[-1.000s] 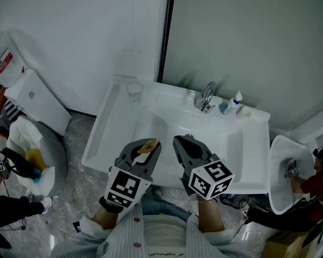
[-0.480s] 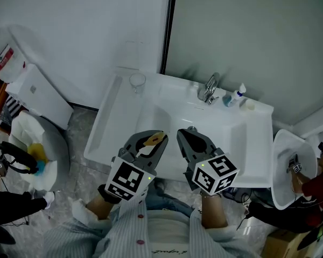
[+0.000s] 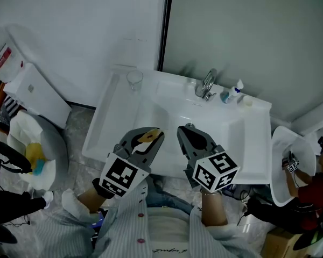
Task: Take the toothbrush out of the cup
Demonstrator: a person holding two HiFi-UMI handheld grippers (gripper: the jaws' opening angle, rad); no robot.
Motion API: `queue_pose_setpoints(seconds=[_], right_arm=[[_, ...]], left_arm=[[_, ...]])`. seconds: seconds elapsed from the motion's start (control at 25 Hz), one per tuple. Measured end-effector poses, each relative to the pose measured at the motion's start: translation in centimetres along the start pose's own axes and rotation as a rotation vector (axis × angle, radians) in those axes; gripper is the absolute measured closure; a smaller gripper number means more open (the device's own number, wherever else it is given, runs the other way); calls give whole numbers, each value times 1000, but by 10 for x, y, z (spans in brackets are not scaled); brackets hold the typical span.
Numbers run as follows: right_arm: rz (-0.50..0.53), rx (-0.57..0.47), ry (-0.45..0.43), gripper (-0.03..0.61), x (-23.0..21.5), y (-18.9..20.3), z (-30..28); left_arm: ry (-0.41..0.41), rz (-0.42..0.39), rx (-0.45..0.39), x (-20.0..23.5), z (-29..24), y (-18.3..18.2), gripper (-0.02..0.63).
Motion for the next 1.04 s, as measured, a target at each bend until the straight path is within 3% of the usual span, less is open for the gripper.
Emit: queue_pose_setpoints(seconds=[1.04], right_arm=[[21, 17, -14, 569, 3, 0, -3]], left_arm=[[18, -28, -6, 6, -1, 0, 565]])
Point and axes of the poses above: the fingertips, and each gripper's own axes: z backward along the fingers, x to its left, y out of its underside, the point moved 4 cm from there along z, backward along the fingers, and after that the axes turned 3 degrees about -y, right-handed, at the moved point
